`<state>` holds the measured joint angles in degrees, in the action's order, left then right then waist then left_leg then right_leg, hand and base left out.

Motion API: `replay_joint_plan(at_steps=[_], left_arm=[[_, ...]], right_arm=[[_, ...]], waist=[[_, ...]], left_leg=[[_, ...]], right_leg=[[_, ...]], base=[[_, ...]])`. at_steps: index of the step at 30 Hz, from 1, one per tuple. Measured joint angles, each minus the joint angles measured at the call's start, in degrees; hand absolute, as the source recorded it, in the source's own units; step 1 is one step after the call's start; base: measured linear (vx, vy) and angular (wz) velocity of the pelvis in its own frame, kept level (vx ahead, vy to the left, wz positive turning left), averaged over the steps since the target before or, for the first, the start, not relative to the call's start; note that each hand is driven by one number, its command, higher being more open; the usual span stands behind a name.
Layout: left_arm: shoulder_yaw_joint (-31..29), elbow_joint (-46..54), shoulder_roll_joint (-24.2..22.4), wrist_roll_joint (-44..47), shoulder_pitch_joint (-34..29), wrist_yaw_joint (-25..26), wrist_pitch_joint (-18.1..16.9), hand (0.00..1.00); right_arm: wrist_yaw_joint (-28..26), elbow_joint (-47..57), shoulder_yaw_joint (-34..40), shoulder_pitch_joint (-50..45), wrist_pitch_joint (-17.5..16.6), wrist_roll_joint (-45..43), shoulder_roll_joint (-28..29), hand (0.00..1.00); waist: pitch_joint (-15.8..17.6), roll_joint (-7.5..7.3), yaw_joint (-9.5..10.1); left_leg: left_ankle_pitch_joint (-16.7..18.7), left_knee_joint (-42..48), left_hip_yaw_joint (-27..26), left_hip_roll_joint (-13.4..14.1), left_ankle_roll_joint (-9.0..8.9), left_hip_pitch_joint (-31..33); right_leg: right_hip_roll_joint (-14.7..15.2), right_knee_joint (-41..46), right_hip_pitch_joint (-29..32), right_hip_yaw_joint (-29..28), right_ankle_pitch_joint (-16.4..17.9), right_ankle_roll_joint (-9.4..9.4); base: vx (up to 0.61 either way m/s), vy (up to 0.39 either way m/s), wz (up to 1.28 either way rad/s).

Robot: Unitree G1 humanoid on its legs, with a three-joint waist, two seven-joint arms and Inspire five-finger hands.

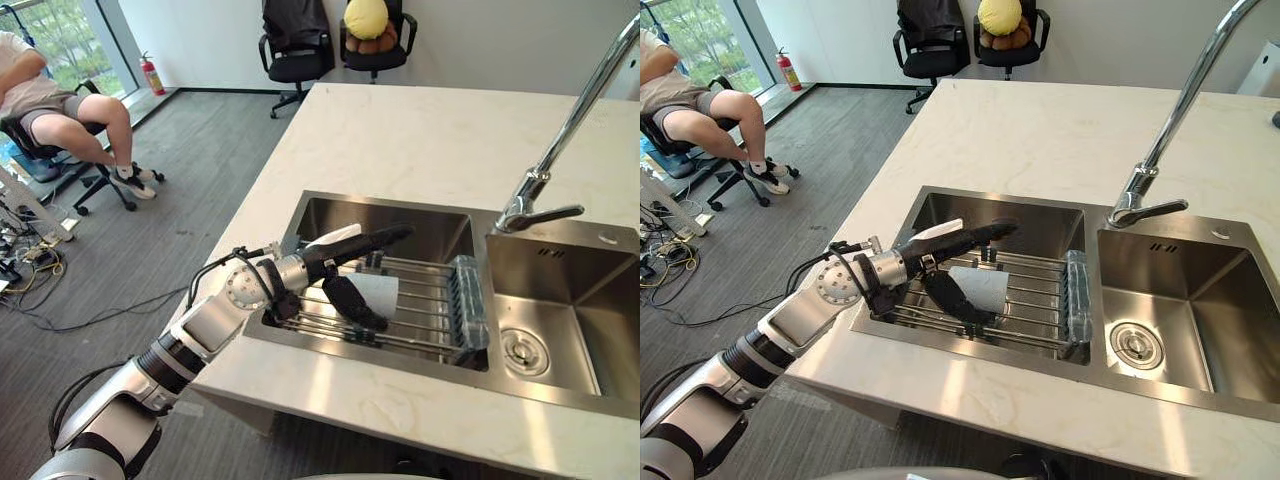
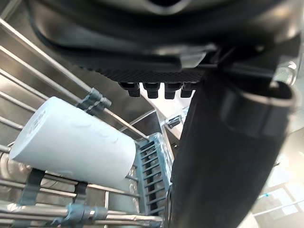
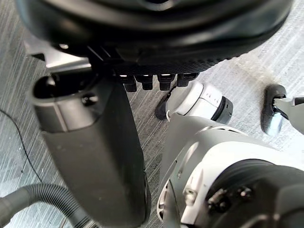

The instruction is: Walk over to the sink, pick up the cup, carry it to the dishwasher, place the cup inside the dishwasher, then close the dishwasher door

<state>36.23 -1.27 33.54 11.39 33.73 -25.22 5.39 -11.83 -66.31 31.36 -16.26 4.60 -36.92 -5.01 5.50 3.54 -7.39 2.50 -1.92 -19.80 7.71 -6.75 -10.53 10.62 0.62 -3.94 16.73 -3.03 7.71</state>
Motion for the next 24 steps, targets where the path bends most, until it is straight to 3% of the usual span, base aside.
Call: replay_joint_plan(at_steps=[3, 10, 24], left_arm=[[2.02, -1.88, 1.42, 1.04, 1.77, -1.44, 1.88, 1.00], [3.14, -6.83, 4.18, 2.80, 3.61, -1.22, 2.08, 1.00], [4.20, -9.30, 4.35, 5.29, 5.25, -1.31, 2.09, 1.00]], right_arm=[[0.01, -0.04, -0.35, -0.04, 0.43, -0.17, -0.04, 1.00], [-0.27, -0.01, -0.38, 0.15, 0.82, -2.32, -0.64, 1.00], [-0.80, -0.11, -2.79, 0.90, 1.73, -4.63, -1.46, 1.00]], waist=[[-0.02, 0.03, -0.16], [-0.13, 0.19, -0.47], [-0.26, 0.18, -0.69]], left_leg=[[0.00, -0.01, -0.04, -0.01, 0.00, 0.07], [-0.01, -0.06, 0.06, -0.15, 0.01, 0.71], [-0.03, 0.09, -0.11, -0.31, 0.03, 0.85]], right_leg=[[0.00, -0.01, 0.07, -0.05, -0.07, -0.01], [0.12, -0.04, 0.59, 0.14, -0.08, 0.01], [0.33, -0.02, 0.75, -0.02, -0.23, 0.02]], base=[[0.00, 0.000, 0.00], [0.00, 0.000, 0.00], [-0.01, -0.006, 0.00]])
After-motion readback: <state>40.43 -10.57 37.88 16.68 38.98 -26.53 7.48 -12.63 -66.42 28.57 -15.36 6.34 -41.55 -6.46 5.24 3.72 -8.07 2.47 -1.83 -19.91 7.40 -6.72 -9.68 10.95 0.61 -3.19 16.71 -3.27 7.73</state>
